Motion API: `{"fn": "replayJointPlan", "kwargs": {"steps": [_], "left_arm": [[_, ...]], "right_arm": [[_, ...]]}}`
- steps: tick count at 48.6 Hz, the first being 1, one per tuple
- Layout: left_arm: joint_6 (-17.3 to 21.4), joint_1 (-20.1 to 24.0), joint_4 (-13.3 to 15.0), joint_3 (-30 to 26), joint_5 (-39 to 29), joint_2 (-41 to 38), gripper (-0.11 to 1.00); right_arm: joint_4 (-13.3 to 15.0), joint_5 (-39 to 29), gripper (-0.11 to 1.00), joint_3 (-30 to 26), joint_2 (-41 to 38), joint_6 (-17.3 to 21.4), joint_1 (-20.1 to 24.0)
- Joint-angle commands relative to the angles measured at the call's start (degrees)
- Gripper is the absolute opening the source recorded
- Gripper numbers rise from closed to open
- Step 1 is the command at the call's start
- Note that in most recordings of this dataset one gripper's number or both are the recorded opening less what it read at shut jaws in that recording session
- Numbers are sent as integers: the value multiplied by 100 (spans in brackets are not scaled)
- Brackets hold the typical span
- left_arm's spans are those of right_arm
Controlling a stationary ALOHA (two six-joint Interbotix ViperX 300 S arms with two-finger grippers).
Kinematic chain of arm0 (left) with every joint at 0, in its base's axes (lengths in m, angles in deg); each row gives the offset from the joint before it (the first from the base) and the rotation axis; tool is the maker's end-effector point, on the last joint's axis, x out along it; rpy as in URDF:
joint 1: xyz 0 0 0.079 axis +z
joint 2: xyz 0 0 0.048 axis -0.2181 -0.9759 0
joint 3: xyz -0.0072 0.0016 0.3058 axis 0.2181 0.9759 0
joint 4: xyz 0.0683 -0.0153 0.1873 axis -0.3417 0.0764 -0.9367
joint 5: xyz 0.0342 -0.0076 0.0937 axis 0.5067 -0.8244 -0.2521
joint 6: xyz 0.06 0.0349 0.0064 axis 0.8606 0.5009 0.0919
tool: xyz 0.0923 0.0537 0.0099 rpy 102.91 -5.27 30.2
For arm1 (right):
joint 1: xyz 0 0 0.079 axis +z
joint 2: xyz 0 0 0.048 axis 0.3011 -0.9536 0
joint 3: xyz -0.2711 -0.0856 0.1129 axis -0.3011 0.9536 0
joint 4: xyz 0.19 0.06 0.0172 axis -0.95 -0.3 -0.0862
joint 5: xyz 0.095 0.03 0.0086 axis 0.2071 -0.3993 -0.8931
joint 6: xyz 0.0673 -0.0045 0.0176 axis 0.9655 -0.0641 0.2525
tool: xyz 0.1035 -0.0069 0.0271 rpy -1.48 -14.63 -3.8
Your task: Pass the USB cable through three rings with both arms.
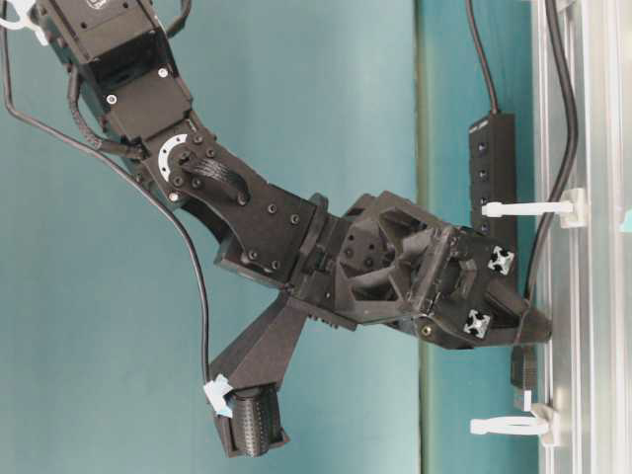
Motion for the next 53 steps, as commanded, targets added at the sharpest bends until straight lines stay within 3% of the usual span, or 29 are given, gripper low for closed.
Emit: {"fn": "replayJointPlan", "kwargs": {"steps": [1, 20, 53], "left_arm": [[0, 9, -9, -44, 26, 0, 74], [0, 88, -9, -35, 26, 0, 74], [0, 105, -9, -18, 44, 0, 74]], "right_arm": [[-18, 44, -7, -114, 123, -53, 88], [-18, -185, -7, -132, 325, -53, 97], [-18, -18, -7, -132, 193, -62, -9]]}}
